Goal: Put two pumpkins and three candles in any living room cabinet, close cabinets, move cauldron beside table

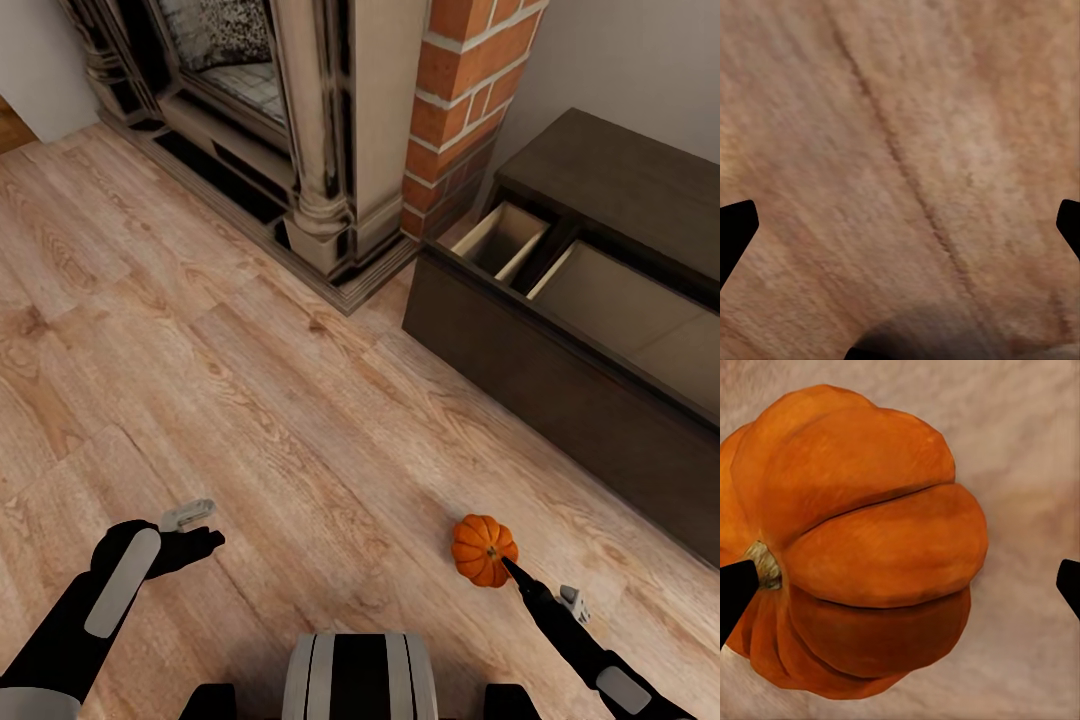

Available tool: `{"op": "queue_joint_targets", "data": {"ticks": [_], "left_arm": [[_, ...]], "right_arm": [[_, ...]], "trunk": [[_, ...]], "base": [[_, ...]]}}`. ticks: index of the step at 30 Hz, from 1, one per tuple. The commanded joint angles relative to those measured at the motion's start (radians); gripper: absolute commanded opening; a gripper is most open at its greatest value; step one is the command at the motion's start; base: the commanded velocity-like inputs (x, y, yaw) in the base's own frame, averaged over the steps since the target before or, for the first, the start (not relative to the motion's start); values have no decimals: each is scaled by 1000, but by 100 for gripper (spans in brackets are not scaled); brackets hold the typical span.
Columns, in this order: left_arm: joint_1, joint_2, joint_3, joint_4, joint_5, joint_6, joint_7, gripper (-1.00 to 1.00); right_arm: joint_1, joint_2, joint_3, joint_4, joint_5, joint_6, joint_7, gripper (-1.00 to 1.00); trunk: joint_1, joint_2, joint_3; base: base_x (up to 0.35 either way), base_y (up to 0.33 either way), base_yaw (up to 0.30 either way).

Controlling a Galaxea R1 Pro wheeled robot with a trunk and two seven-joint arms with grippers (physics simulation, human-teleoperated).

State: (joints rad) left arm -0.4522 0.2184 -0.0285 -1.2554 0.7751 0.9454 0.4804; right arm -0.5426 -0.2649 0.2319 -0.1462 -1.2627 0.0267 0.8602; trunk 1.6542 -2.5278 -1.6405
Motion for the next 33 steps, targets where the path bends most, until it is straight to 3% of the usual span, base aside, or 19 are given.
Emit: {"op": "queue_joint_targets", "data": {"ticks": [1,5,33], "left_arm": [[0,1,-2,-1,10,1,10,100],[0,1,-2,-1,10,1,10,100],[0,1,-3,0,10,1,10,100]], "right_arm": [[0,-1,7,0,-10,1,3,100],[0,-1,7,1,-10,-17,1,100],[0,-1,7,0,-9,-25,-3,100]], "trunk": [[0,0,-1],[2,-1,-16],[2,-1,-16]], "base": [[0,0,0],[0,0,0],[20,14,0]]}}
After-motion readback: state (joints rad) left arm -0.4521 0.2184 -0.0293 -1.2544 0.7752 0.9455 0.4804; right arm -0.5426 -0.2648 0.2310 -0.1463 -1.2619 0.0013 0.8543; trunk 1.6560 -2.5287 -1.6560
